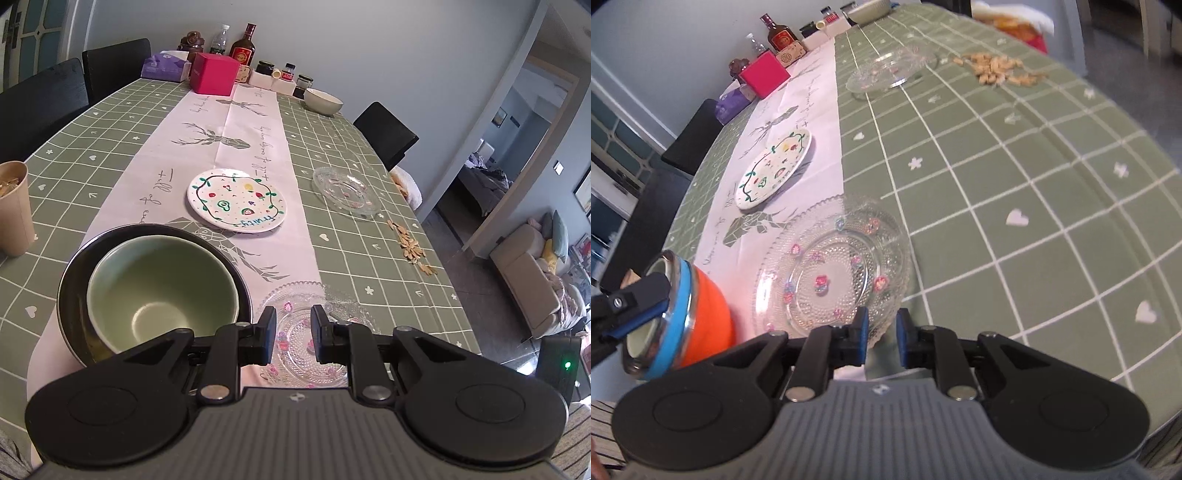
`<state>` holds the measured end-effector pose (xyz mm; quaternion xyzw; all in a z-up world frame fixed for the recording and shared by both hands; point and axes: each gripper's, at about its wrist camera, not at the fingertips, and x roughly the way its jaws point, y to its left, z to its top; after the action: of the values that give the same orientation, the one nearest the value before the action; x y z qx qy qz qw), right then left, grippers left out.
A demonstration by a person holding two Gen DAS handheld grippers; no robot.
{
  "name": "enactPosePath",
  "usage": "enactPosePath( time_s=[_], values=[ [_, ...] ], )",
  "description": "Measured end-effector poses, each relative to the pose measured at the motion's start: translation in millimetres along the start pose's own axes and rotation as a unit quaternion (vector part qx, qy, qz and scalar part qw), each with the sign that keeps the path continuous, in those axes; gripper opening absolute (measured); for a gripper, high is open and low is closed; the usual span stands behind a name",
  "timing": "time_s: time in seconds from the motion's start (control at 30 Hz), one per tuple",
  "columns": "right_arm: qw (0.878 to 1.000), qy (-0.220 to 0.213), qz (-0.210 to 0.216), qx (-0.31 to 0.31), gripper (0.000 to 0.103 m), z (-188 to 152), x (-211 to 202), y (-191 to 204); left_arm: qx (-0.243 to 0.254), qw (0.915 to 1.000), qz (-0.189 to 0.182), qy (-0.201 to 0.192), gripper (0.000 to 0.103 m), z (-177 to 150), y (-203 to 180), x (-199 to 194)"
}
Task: Organize plates and bowls
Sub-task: 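Lower the glass plate beside the bowl stack and open both tools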
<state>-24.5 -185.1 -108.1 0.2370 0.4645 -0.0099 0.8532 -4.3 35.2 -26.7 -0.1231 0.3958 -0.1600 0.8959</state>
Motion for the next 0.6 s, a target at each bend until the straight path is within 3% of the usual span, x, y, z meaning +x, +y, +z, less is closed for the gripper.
enactPosePath(
  time_s=[0.2,0.43,0.6],
  values=[
    [0.997,-0.03,-0.049,-0.052,0.019,-7.5,-2.3,16.1,0.009,0.9999,0.008,-0.011,0.022,0.7,-0.7,-2.9],
    [0.978,-0.103,-0.121,-0.135,0.019,-13.9,-19.4,41.7,0.021,0.9986,0.036,-0.032,0.026,2.5,-1.2,-8.2],
    [0.969,-0.128,-0.142,-0.159,0.032,-14.0,-27.8,50.5,0.026,0.9979,0.044,-0.04,0.031,3.9,-1.1,-9.2]
  ],
)
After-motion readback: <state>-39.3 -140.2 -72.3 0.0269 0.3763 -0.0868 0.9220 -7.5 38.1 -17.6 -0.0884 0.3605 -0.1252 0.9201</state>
